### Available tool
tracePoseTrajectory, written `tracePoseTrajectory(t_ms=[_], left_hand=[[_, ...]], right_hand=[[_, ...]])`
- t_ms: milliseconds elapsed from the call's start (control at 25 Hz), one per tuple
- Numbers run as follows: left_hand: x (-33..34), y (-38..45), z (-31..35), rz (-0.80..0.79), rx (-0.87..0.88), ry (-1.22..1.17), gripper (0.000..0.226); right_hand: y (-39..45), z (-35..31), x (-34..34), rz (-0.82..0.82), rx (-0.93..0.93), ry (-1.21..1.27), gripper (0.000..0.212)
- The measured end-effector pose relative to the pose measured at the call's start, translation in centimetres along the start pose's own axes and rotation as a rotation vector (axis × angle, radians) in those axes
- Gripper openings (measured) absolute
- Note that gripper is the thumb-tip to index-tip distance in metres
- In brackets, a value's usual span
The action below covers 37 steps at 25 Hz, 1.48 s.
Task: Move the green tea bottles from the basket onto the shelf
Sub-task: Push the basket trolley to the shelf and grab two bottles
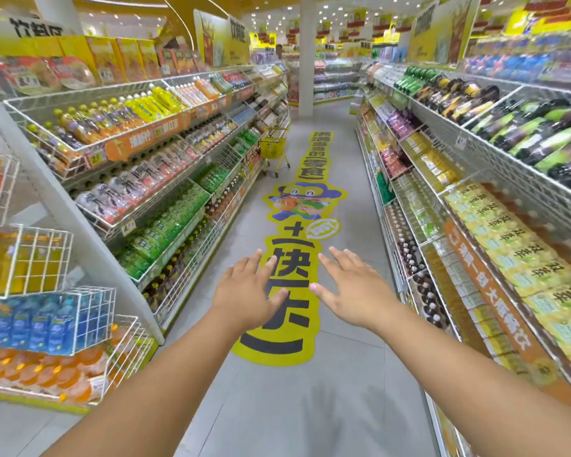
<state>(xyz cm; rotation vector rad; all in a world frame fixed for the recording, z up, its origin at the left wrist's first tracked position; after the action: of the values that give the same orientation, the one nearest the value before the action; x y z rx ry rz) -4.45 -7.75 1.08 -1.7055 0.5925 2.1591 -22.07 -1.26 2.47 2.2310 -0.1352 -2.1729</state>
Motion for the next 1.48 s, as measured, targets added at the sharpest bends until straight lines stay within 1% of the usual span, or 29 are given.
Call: tracePoseTrajectory(t_ms=[160, 320, 400, 560, 720, 960, 1040, 1200, 1280, 1360, 1400, 1480], left_hand=[[1.1, 7.1, -0.2, -0.01, -0.023, -0.032, 0.078], [2.1, 14.4, -1.4, -0.001, 0.008, -0.015, 0.079], [3.0, 18.8, -3.0, -0.012, 0.006, -0.004, 0.079], [4.1, 28.6, -7.3, -0.017, 0.004, -0.005, 0.089], [4.5, 39.0, -11.5, -0.028, 0.011, 0.023, 0.081], [5.2, 54.0, -15.5, -0.038, 0.075, 0.063, 0.082], [5.7, 58.5, -16.2, -0.042, 0.092, 0.045, 0.083], [7.8, 68.0, -17.4, -0.023, 0.096, 0.04, 0.098], [8.6, 72.9, -17.9, -0.003, 0.076, 0.044, 0.099], [9.4, 78.9, -18.4, 0.013, 0.04, 0.051, 0.092], [9.7, 81.8, -18.7, 0.022, 0.033, 0.045, 0.088], [9.5, 87.2, -18.7, 0.036, 0.024, 0.033, 0.089]], right_hand=[[6.7, 3.3, 0.6, -0.035, -0.016, 0.0, 0.079], [13.7, 5.4, 1.8, -0.04, -0.031, 0.0, 0.079], [18.0, 6.4, 2.6, -0.038, -0.026, -0.007, 0.079], [28.1, 8.3, 4.1, -0.015, -0.001, -0.022, 0.078], [38.1, 9.4, 5.9, -0.07, 0.034, -0.013, 0.079], [52.8, 11.9, 6.4, -0.044, 0.051, -0.01, 0.079], [57.1, 13.3, 7.0, -0.036, 0.055, 0.001, 0.082], [66.2, 16.7, 8.1, 0.0, 0.037, 0.013, 0.105], [71.0, 18.7, 8.3, 0.006, 0.022, 0.019, 0.101], [76.6, 21.4, 8.5, 0.028, 0.009, 0.004, 0.095], [79.3, 22.8, 8.6, 0.046, 0.0, 0.0, 0.097], [84.3, 25.5, 8.4, 0.069, -0.013, 0.007, 0.104]])
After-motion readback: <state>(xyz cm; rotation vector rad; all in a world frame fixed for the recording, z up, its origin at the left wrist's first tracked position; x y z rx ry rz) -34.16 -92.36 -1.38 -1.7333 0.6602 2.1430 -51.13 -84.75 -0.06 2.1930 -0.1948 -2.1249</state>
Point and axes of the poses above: each hand's wrist, its own y-axis towards the middle knuckle, its own x-axis out of the palm, z = x × y, the point moved 9 cm from there along y, towards the middle knuckle, and after that the axes turned 7 degrees about -y, right-handed, at the moved point
